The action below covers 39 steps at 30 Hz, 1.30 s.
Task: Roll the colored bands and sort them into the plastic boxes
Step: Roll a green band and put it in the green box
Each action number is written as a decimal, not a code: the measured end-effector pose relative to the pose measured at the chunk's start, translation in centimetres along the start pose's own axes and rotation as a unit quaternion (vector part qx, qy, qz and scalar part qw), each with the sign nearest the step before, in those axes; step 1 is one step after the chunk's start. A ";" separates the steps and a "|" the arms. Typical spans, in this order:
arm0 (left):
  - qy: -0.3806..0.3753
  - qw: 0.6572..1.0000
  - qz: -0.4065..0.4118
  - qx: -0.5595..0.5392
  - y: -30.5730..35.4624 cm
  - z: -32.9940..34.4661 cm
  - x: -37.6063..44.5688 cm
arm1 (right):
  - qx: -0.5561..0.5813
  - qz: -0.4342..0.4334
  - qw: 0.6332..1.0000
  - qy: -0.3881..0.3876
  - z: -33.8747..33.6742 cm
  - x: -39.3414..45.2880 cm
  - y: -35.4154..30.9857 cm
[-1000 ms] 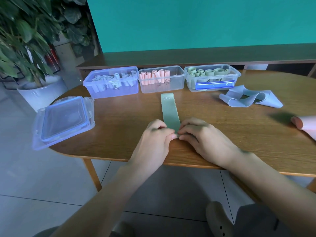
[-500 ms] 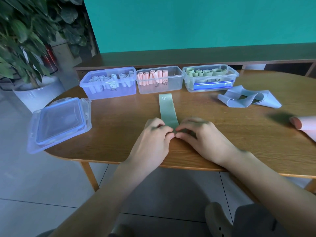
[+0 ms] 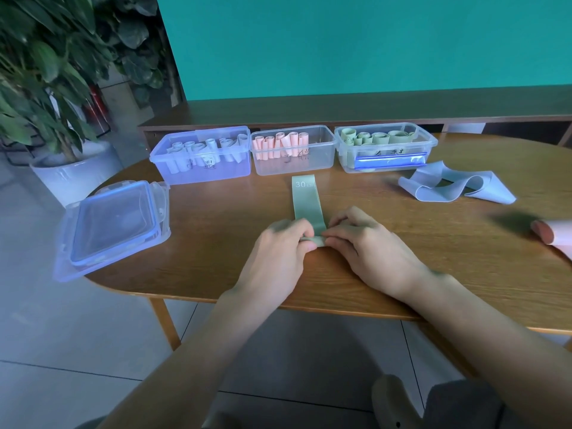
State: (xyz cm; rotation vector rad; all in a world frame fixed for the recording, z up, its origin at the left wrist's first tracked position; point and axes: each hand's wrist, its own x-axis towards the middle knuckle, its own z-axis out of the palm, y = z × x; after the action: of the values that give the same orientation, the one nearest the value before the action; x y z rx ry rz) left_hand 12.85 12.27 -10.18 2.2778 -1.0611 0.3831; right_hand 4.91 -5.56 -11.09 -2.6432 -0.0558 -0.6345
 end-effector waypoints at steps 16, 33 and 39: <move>-0.026 0.998 -0.065 0.000 -0.5 0.5 0.7 | 0.000 -0.013 1.000 -0.024 0.2 1.6 1.4; 0.000 1.000 -0.003 0.028 -0.2 0.4 1.3 | -0.005 -0.065 0.997 -0.035 0.2 2.7 2.5; 0.007 0.999 -0.024 0.028 -0.6 0.8 2.0 | -0.039 -0.077 0.996 -0.016 0.4 3.5 2.8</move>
State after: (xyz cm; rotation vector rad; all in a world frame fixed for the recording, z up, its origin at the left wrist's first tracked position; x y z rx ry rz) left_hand 14.60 10.87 -10.00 2.3420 -0.9981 0.4129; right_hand 8.54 -8.10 -10.96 -2.7442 -0.2502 -0.6563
